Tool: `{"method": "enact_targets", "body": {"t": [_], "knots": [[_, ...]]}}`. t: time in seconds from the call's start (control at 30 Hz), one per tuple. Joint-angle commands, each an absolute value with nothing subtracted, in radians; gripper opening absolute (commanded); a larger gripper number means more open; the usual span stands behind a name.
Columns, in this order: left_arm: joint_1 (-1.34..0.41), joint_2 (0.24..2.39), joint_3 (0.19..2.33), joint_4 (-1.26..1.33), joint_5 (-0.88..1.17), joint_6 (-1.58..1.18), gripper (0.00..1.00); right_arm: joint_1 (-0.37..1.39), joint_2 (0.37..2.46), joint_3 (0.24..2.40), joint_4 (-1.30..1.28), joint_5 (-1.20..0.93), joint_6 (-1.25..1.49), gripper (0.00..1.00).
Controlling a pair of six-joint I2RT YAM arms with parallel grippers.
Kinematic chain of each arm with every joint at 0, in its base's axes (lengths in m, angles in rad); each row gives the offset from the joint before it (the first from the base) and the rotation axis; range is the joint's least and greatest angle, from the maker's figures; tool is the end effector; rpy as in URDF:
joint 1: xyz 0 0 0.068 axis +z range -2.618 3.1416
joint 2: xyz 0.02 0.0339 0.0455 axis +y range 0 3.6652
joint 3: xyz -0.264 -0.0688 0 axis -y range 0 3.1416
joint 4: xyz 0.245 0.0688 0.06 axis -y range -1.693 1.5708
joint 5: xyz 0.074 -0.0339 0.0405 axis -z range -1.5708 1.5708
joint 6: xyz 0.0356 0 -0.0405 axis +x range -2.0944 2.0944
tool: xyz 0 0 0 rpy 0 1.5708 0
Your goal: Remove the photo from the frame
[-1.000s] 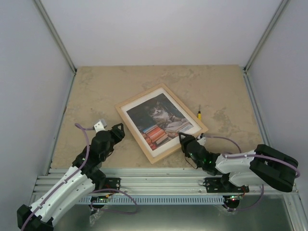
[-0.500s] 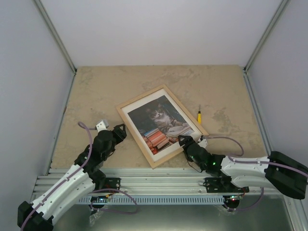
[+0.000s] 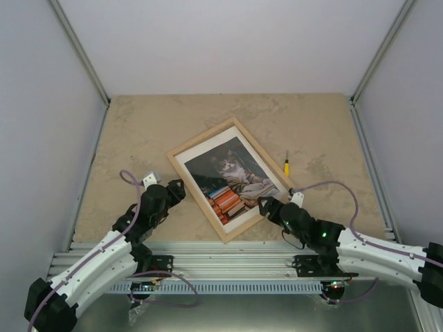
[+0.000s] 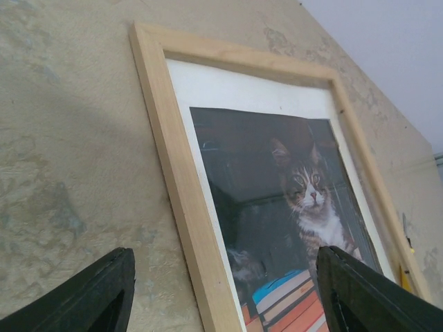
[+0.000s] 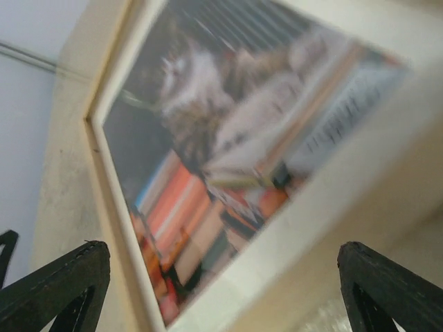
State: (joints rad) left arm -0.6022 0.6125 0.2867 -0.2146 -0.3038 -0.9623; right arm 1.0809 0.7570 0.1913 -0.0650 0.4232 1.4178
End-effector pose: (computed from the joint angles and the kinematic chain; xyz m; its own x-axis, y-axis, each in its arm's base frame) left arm 0.1279 -0.0750 0.1882 -0.5124 -0.5978 -0.6165 -0.1597 0.7717 -0.6156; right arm 0.0849 0.1282 0.1514 -0.6832 0.6340 -0.3624 0.1754 0.6243 0.7613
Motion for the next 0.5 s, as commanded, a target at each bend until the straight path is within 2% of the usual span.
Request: {"method": "enact_targets", "body": {"t": [0.0, 0.17, 0.47], "knots": [[-0.606, 0.656, 0.283, -0.151, -0.273, -0.947, 0.75, 1.0, 0.723, 0.356, -0.206, 0.437, 1.012, 0.92], [-0.605, 0.721, 0.286, -0.11, -0.25, -0.941, 0.76, 0.801, 0.801, 0.461, -0.145, 0.241, 0.69, 0.93], [-0.604, 0.76, 0.286, -0.1, -0.26, -0.931, 0.78, 0.477, 1.115, 0.654, -0.095, 0.004, 0.403, 0.95]]}}
